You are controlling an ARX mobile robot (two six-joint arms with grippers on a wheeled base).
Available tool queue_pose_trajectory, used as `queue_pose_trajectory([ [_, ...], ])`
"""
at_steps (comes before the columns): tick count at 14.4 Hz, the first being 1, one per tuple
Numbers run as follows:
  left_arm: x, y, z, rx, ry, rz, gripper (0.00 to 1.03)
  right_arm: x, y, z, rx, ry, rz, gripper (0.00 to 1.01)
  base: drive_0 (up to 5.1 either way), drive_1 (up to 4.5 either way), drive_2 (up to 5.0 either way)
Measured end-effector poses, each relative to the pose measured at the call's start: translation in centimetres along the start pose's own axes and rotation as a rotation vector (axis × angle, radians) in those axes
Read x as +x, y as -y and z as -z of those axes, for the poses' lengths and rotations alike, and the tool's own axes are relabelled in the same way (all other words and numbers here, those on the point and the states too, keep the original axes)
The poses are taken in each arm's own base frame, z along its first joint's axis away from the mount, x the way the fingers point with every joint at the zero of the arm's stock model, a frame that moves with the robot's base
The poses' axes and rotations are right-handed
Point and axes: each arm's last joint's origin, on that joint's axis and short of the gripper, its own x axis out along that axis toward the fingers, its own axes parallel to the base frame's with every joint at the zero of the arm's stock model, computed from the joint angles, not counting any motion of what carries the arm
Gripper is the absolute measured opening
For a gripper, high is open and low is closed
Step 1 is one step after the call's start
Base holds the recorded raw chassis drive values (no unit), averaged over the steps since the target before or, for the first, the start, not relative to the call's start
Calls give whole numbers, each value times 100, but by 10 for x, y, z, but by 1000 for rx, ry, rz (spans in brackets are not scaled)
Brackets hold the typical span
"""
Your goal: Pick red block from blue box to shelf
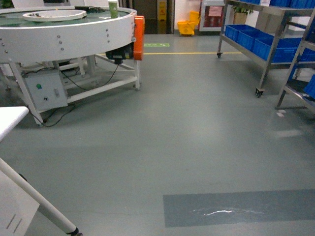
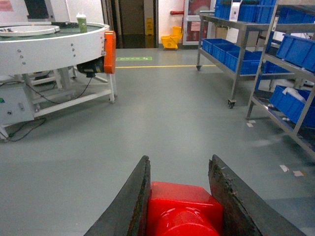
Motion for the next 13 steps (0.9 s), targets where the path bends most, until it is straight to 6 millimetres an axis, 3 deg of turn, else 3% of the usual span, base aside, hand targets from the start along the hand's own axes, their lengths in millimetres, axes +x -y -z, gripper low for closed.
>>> queue_pose_trajectory([
  [2, 0, 0, 0, 0, 0, 0, 98, 0, 0, 0, 0, 0, 0, 29, 2, 55, -51],
  [13, 0, 0, 0, 0, 0, -1, 98, 0, 0, 0, 0, 1, 0, 29, 0, 399, -400],
])
